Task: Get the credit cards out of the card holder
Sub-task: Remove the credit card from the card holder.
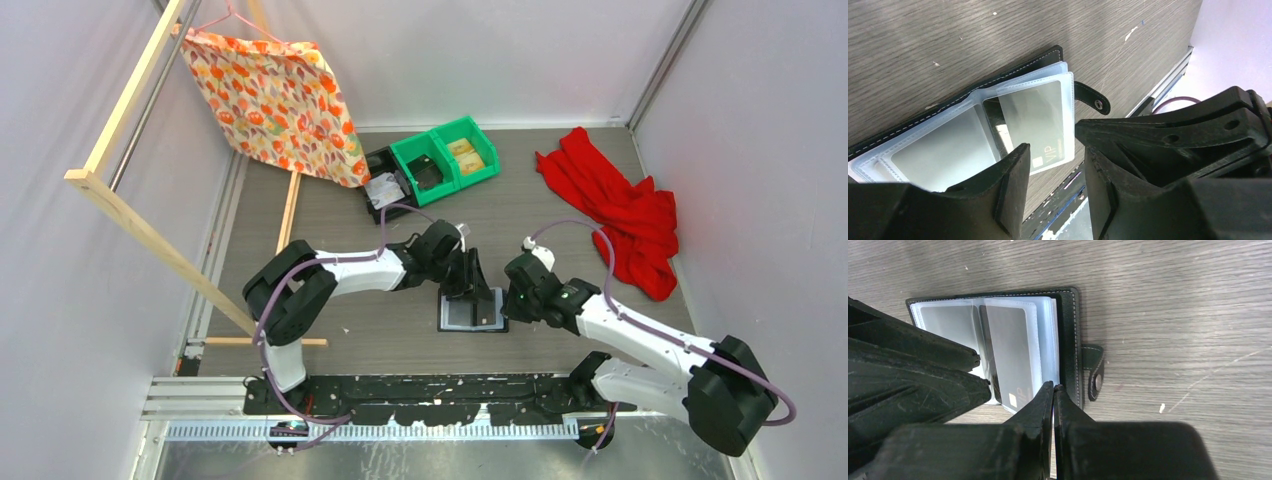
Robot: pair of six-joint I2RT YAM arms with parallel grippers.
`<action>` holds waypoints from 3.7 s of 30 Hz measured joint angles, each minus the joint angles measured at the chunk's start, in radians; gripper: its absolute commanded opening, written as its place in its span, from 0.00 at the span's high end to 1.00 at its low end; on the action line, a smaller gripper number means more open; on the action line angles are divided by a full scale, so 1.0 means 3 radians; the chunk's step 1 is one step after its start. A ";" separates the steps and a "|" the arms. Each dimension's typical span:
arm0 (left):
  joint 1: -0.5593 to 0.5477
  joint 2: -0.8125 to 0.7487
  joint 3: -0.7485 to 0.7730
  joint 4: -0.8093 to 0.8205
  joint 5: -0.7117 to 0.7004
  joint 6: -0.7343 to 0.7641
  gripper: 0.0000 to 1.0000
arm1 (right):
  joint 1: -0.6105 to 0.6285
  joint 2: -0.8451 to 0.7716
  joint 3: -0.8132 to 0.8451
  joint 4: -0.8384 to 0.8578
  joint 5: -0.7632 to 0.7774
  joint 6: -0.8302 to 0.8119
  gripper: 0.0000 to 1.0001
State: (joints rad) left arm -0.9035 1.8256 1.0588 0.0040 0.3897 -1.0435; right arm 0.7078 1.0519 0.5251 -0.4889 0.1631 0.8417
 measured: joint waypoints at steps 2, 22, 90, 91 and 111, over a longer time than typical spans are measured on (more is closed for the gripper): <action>0.0001 0.0000 0.0000 -0.0004 -0.0003 0.0001 0.56 | -0.0014 -0.0095 0.0000 -0.0074 0.0038 -0.0001 0.93; 0.0090 -0.0233 -0.0434 0.0109 -0.0066 -0.0160 0.56 | -0.0062 0.0052 0.0231 -0.0145 -0.0078 -0.0089 0.79; 0.0198 -0.0066 -0.1162 0.1483 -0.0018 -0.0584 0.70 | -0.0773 0.0314 -0.0721 0.1607 -0.0987 0.0561 0.99; 0.0198 -0.0066 -0.1191 0.1540 -0.0027 -0.0604 0.70 | -0.0774 0.0314 -0.0724 0.1611 -0.0991 0.0568 0.99; 0.0198 0.0205 -0.1644 0.2860 -0.0192 -0.0902 0.82 | -0.0781 0.0357 -0.0745 0.1703 -0.1024 0.0610 0.99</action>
State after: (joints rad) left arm -0.8440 1.8870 0.5655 0.8619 0.3321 -1.3140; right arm 0.4736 1.1591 0.3016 0.0219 -0.1440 1.0248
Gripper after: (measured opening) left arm 0.216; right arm 0.020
